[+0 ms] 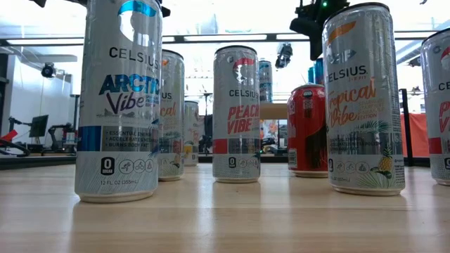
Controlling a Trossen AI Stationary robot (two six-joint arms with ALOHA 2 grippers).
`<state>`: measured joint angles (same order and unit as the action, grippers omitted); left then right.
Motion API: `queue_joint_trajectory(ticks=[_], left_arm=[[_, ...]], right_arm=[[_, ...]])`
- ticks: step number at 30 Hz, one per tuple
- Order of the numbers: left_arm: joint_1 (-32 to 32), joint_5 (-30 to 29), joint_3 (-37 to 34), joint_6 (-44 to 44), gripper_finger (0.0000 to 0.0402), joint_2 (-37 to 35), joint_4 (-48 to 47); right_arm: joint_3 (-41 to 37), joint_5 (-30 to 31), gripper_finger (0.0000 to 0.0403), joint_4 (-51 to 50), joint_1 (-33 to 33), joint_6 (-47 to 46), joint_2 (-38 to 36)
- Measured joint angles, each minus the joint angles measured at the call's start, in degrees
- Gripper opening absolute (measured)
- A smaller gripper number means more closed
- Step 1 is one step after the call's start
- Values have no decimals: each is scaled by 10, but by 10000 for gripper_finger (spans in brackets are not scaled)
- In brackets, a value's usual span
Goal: Place canned beverage on shelf
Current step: Put the bottom blue soda can on the shelf aligned with the blue soda can
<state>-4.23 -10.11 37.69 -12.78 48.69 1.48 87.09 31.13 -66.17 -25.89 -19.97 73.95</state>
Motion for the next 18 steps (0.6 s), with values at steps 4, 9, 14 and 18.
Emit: queue_joint_trajectory(ticks=[4, 9, 14, 18], left_arm=[[0, 0, 0, 0, 262, 0, 0], [0, 0, 0, 1, 262, 0, 0], [0, 0, 0, 3, 262, 0, -2], [0, 0, 0, 3, 262, 0, -3]], right_arm=[[0, -12, 12, 0, 0, 3, 0], [0, -16, 12, -8, 0, 3, 0], [0, -16, 12, -27, 0, -4, 0], [0, -16, 12, -27, 1, -6, 0]])
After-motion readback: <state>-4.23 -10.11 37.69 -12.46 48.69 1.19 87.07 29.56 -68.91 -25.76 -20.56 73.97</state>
